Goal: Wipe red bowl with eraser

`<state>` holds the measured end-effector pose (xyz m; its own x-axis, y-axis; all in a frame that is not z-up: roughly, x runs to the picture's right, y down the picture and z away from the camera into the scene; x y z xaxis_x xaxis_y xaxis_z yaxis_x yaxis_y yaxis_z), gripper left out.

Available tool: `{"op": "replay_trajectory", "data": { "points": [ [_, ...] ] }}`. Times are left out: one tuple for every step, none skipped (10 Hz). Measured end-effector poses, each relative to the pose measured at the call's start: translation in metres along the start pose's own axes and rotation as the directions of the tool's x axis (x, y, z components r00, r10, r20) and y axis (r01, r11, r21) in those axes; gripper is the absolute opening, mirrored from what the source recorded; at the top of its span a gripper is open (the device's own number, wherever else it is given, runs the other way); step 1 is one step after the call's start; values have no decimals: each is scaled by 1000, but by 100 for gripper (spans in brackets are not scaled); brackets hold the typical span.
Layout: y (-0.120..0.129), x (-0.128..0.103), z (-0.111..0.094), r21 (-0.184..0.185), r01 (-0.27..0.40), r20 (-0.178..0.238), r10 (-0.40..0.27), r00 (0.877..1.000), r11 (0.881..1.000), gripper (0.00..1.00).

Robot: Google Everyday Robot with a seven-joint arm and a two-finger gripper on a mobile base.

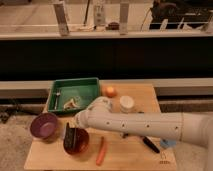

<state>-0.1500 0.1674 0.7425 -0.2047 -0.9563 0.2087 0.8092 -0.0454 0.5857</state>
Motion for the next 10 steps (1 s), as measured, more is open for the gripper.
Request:
{"op": "replay_trajectory", "data": {
  "points": [
    [-2, -4, -6, -13, -3, -8, 3, 1000, 1000, 0],
    [-1, -8, -12, -29, -10, -17, 10, 1000, 1000, 0],
    [-1, -11, -19, -45, -15, -24, 14, 1000, 999, 0],
    [-2, -15, -26, -60, -21, -31, 19, 999, 998, 0],
    [-2, -18, -33, -76, -28, -38, 25, 999, 997, 0],
    [-2, -19, -38, -89, -34, -44, 30, 999, 995, 0],
    [3, -21, -47, -112, -42, -57, 35, 998, 993, 0],
    [9, -20, -55, -136, -47, -72, 37, 997, 990, 0],
    [15, -18, -62, -159, -51, -85, 38, 996, 986, 0],
    [25, -17, -70, -191, -56, -97, 38, 995, 980, 0]
  ]
}}
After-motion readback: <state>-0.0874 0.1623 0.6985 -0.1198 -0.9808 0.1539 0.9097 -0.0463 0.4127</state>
